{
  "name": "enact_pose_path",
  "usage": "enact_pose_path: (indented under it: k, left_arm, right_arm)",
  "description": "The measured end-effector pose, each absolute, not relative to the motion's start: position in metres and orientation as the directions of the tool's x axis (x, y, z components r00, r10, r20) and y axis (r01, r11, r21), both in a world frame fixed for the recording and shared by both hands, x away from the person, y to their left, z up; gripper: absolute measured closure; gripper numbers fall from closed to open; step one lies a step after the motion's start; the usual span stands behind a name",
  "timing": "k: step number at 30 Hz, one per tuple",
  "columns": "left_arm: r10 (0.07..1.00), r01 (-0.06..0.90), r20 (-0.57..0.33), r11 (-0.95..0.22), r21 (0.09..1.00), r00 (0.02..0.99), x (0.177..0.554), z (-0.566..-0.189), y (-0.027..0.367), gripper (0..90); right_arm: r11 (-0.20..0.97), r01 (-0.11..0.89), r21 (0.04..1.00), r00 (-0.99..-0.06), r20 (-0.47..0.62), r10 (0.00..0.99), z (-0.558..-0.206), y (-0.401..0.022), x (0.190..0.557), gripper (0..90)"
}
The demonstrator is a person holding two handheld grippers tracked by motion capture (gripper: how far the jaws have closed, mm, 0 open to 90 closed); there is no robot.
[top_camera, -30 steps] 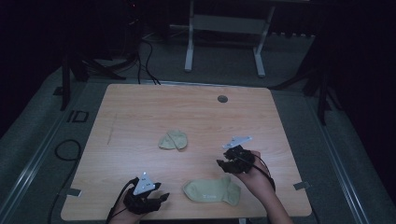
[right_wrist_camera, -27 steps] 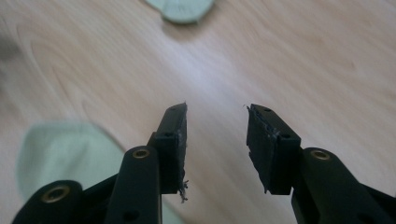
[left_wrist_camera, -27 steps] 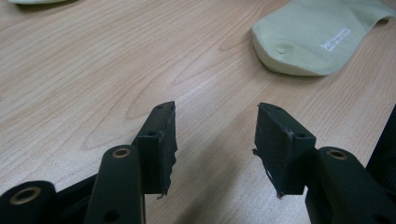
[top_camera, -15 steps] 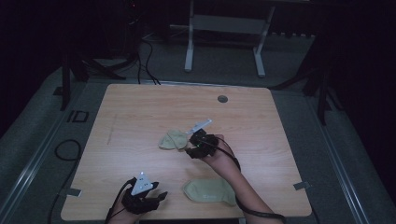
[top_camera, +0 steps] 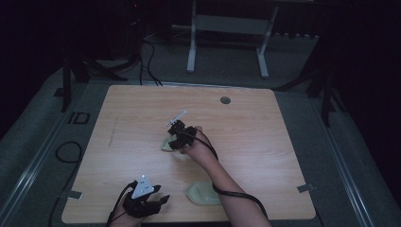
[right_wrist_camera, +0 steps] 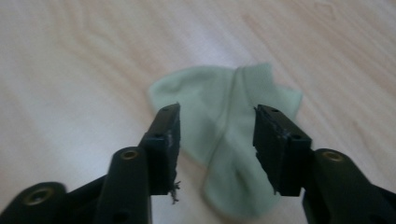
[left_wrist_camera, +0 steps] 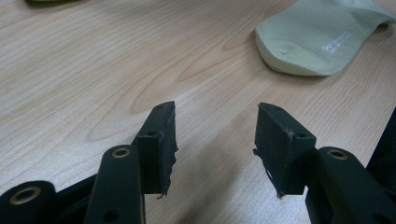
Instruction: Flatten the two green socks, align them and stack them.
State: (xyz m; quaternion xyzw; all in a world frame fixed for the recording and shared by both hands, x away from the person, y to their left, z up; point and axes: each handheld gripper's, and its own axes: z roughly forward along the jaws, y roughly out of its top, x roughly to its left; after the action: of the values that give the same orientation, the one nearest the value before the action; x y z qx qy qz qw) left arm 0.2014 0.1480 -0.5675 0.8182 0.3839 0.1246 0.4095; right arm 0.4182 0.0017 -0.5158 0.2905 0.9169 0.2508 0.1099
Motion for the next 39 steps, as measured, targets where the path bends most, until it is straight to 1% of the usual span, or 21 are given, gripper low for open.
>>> enact_pose_path:
  k: [5,8,9,11,13,16,18,19,22,26,31,39]
  left_arm:
    - [0.73,0.531,-0.127,-0.355,0.769,0.672,0.201,-0.568,0.149,48.3]
    - [0.73,0.532,-0.129,-0.354,0.769,0.672,0.201,-0.568,0.149,48.2]
    - [0.73,0.532,-0.128,-0.354,0.769,0.671,0.201,-0.568,0.15,48.3]
    - [0.734,0.534,-0.132,-0.346,0.771,0.666,0.201,-0.567,0.15,48.2]
    - [0.737,0.54,-0.137,-0.342,0.769,0.662,0.202,-0.568,0.151,46.7]
    - [0.737,0.54,-0.135,-0.345,0.768,0.663,0.202,-0.569,0.15,46.7]
    - [0.738,0.538,-0.13,-0.347,0.769,0.662,0.201,-0.568,0.15,46.7]
    - [0.738,0.538,-0.131,-0.344,0.77,0.661,0.201,-0.568,0.15,46.7]
    - [0.739,0.541,-0.134,-0.344,0.768,0.66,0.202,-0.569,0.15,46.7]
    - [0.737,0.542,-0.135,-0.347,0.766,0.663,0.202,-0.569,0.15,46.7]
    - [0.739,0.537,-0.129,-0.346,0.769,0.661,0.202,-0.569,0.15,46.7]
    - [0.74,0.534,-0.121,-0.351,0.769,0.661,0.202,-0.569,0.147,46.7]
  right_arm:
    - [0.69,0.509,0.515,-0.784,-0.053,0.618,-0.528,0.007,0.431,45.6]
    - [0.686,0.524,0.506,-0.772,-0.058,0.633,-0.534,0.009,0.433,45.3]
    - [0.689,0.534,0.49,-0.765,-0.069,0.641,-0.542,0.012,0.434,42.9]
    - [0.7,0.511,0.5,-0.764,-0.11,0.636,-0.544,0.014,0.43,46.9]
    - [0.697,0.509,0.505,-0.762,-0.113,0.638,-0.544,0.015,0.427,55.6]
    - [0.716,0.498,0.489,-0.76,-0.152,0.632,-0.543,0.017,0.425,67.6]
    - [0.726,0.491,0.482,-0.754,-0.182,0.631,-0.543,0.018,0.424,77.8]
    - [0.723,0.493,0.484,-0.755,-0.176,0.632,-0.542,0.017,0.424,80.1]
    - [0.703,0.524,0.481,-0.741,-0.149,0.654,-0.54,0.013,0.426,82.7]
    - [0.709,0.519,0.477,-0.746,-0.152,0.648,-0.533,0.006,0.425,83.2]
    - [0.678,0.525,0.514,-0.739,-0.12,0.663,-0.509,-0.017,0.421,83.6]
    - [0.658,0.522,0.543,-0.717,-0.138,0.683,-0.484,-0.056,0.405,83.4]
